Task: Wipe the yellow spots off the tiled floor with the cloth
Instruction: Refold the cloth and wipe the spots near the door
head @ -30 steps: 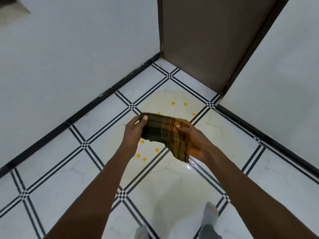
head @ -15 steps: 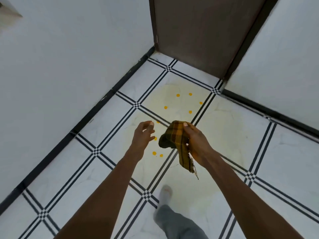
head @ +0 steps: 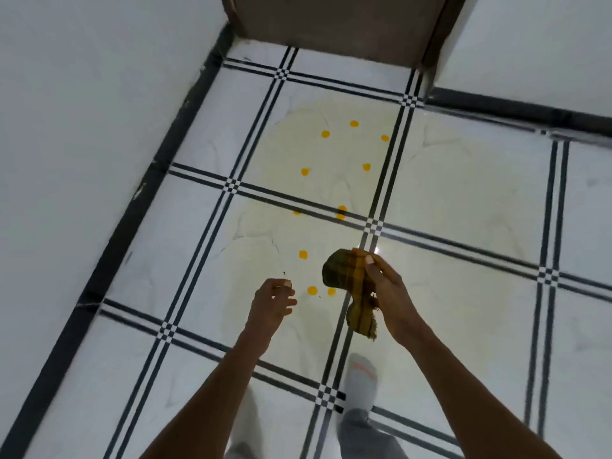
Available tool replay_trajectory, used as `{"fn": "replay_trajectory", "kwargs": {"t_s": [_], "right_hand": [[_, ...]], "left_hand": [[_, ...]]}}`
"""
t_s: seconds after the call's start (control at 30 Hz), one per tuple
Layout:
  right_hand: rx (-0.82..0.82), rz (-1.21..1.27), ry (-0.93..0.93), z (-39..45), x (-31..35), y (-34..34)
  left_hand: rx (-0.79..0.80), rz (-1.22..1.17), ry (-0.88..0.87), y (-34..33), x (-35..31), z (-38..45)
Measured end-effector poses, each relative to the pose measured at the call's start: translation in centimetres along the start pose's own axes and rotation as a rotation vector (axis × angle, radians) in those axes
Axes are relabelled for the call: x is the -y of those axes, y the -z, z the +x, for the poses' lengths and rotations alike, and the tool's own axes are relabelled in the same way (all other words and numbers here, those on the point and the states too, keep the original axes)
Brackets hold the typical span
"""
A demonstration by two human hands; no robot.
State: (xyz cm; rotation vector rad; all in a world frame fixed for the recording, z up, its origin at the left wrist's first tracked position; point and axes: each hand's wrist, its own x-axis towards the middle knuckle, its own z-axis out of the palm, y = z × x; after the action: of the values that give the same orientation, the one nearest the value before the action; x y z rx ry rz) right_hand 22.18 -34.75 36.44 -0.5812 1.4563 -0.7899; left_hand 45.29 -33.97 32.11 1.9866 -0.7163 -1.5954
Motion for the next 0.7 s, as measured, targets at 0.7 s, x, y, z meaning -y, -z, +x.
{"fn": "replay_trajectory", "kwargs": {"t_s": [0.7], "right_hand": [[0.076,-1.085,0.267,23.1,-30.0,-8.7]], "left_hand": [[-0.044,0.596,-0.503,-2.9,16.7,33.3]]}}
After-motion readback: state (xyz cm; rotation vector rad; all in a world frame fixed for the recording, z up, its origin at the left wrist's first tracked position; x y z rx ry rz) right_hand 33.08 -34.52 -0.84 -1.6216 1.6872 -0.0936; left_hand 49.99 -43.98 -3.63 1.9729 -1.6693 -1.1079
